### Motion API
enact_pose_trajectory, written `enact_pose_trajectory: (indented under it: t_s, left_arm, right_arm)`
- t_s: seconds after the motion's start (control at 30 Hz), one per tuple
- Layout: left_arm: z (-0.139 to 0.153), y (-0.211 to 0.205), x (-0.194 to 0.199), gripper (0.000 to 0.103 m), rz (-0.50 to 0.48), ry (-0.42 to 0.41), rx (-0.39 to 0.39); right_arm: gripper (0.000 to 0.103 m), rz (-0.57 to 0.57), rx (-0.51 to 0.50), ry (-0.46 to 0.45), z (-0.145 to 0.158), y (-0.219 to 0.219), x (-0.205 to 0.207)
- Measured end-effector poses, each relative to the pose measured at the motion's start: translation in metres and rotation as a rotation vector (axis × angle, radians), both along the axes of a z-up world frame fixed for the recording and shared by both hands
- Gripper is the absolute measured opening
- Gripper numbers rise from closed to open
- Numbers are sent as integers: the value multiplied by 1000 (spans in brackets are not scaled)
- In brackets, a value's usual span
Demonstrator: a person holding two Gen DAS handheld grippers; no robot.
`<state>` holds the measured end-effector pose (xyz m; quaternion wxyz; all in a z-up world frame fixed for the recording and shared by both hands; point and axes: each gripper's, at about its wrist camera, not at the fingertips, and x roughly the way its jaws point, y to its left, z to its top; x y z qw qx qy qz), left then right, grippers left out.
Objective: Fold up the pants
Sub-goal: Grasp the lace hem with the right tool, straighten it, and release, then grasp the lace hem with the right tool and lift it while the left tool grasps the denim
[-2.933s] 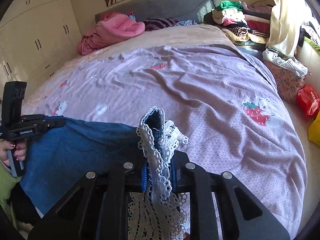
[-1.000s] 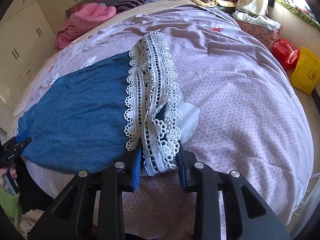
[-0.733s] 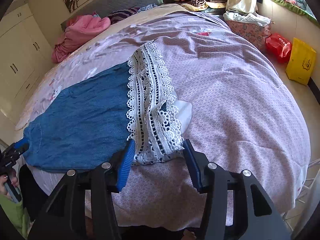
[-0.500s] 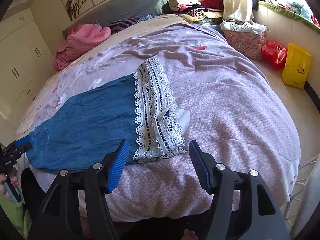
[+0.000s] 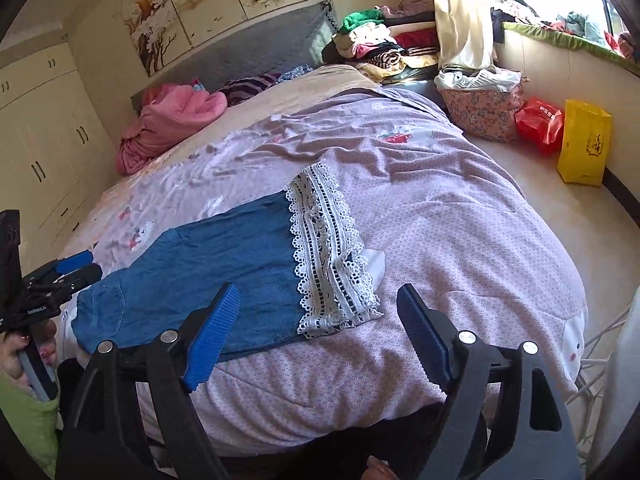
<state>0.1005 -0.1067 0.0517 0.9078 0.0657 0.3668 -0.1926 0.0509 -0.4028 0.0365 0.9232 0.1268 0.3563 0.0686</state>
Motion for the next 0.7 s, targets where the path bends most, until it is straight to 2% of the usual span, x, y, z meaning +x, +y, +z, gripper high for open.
enact_pose_trajectory:
  t_s: [0.4,0.7]
  left_arm:
    - [1,-51,40,88,-110,8,15]
    - [-25,-84,95,89,-176,117,4]
  right_arm:
    - [83,-15,15,29,-14,-2,11]
    - [83,3,40,76,-34,-1,25]
